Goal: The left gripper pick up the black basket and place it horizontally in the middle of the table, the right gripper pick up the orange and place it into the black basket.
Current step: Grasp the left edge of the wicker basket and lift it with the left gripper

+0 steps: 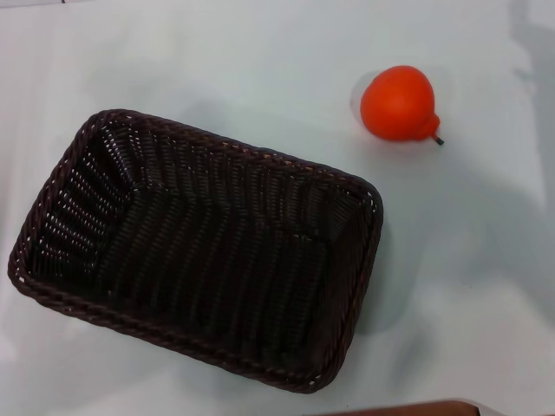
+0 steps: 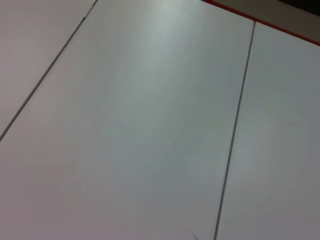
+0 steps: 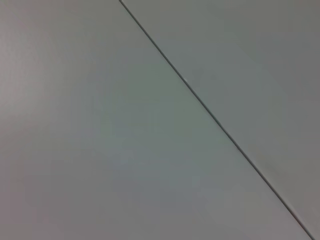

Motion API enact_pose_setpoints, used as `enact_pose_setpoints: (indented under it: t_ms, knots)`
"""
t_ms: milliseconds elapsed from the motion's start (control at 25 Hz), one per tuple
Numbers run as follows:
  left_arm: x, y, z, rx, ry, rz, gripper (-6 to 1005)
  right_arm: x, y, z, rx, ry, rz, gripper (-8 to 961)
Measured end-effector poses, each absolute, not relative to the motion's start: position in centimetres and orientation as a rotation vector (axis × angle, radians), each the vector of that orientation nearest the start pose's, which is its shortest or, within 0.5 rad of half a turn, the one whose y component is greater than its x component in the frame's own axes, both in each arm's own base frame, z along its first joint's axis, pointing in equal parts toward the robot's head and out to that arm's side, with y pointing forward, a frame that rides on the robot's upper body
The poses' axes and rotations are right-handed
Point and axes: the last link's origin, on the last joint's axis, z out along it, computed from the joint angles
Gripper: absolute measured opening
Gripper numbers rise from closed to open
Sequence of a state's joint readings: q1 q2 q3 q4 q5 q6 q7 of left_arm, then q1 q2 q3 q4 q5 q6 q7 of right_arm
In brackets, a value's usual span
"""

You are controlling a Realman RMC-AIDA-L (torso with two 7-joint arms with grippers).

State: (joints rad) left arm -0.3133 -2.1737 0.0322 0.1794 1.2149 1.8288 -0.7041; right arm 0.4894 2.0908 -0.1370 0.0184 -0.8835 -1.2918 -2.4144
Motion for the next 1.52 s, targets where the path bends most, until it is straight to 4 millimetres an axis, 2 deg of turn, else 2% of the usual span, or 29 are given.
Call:
enact_pose_setpoints:
  t_ms: [680, 840, 1080, 1200, 1360, 1520]
  knots:
    - [-32.3, 24.8, 6.3, -1.261, -0.387, -1.321, 521, 36.3, 32.8, 4.6, -0.979, -1.064, -1.495, 684]
    - [-31.7, 25.2, 6.9, -1.407, -0.413, -1.404, 518, 36.3, 32.8, 4.7, -0.980, -1.062, -1.494, 684]
    - [-30.4, 27.0, 9.9, -1.677, -0.539, -1.555, 515, 36.3, 32.9, 4.7, -0.977, -1.061, -1.493, 685]
    - [-29.5, 28.0, 11.2, -1.833, -0.597, -1.556, 517, 36.3, 32.9, 4.8, -0.976, -1.059, -1.494, 685]
    - [-27.8, 29.6, 12.7, -2.089, -0.751, -1.450, 518, 36.3, 32.9, 4.8, -0.976, -1.056, -1.495, 685]
    - [-25.9, 31.0, 13.3, -2.296, -0.876, -1.229, 520, 36.4, 32.9, 4.8, -0.979, -1.054, -1.496, 685]
